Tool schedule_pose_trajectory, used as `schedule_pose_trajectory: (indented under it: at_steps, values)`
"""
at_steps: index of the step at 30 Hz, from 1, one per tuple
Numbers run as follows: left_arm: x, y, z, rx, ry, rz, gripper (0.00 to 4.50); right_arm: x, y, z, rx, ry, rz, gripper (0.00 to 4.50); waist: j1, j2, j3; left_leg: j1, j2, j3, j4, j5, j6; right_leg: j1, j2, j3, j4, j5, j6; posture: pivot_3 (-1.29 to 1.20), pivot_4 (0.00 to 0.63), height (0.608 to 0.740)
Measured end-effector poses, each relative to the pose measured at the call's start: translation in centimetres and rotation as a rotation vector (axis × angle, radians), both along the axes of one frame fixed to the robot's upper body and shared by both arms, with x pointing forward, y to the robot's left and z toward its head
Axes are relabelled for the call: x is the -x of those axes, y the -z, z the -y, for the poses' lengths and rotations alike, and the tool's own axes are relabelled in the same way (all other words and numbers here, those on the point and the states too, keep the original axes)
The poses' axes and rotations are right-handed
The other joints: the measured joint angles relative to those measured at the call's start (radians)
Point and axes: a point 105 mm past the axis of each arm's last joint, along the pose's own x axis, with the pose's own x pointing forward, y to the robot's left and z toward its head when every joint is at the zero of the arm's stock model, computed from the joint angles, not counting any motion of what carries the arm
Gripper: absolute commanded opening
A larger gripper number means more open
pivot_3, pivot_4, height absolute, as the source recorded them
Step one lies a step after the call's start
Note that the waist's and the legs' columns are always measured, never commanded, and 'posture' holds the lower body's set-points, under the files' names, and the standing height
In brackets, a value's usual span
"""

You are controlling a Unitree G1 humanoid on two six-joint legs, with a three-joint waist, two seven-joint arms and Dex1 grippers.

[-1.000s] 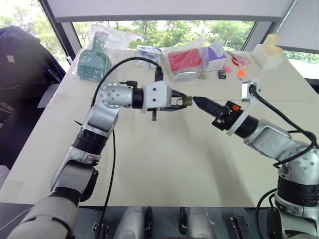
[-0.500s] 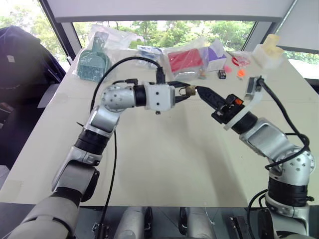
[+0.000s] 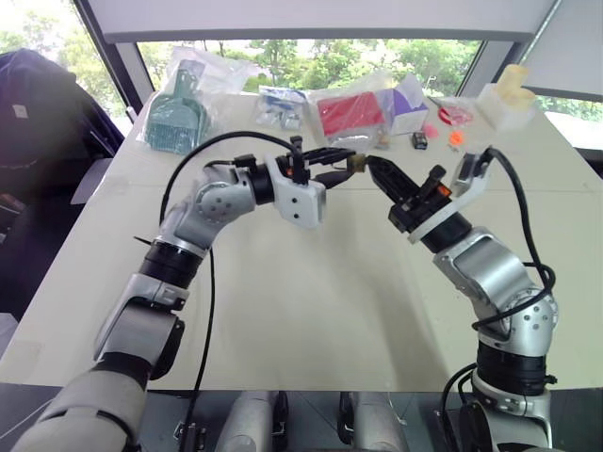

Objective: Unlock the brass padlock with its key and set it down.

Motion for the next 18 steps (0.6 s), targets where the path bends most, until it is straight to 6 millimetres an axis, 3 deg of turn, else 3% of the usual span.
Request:
schedule_pose_trajectory:
  at_steps: [2, 5, 11, 18]
  values:
    - [-0.2, 0.2, 0.1, -0.016, 0.003, -0.039, 0.69, -0.1, 0.0, 0.5, 0.096, 0.025, 0.050, 0.26, 0.000, 0.000, 0.000, 0.000, 0.000, 0.000, 0.000, 0.000, 0.000, 0.000, 0.000, 0.000, 0.000, 0.000, 0.000, 0.00, 0.150, 0.735]
    - [-0.5, 0.2, 0.3, -0.038, 0.014, -0.120, 0.69, 0.1, 0.3, 1.1, 0.241, 0.031, 0.137, 1.28, -0.002, 0.000, 0.000, 0.000, 0.000, 0.000, 0.000, 0.000, 0.000, 0.000, 0.000, 0.000, -0.001, 0.000, 0.000, 0.00, 0.150, 0.735]
    - [-0.8, 0.1, 0.3, -0.070, 0.023, -0.211, 0.69, 0.2, 0.7, 2.3, 0.412, 0.001, 0.239, 4.45, -0.006, 0.000, 0.000, 0.000, 0.000, 0.000, 0.000, 0.000, 0.001, 0.000, 0.000, 0.000, -0.001, 0.000, 0.000, 0.00, 0.150, 0.735]
    - [-0.6, 0.3, 0.3, -0.080, 0.039, -0.228, 0.69, 0.1, 0.1, 1.6, 0.452, -0.044, 0.301, 4.45, -0.007, 0.000, 0.000, 0.000, 0.000, 0.000, 0.000, 0.000, 0.001, 0.000, 0.000, 0.000, -0.001, 0.000, 0.000, 0.00, 0.150, 0.735]
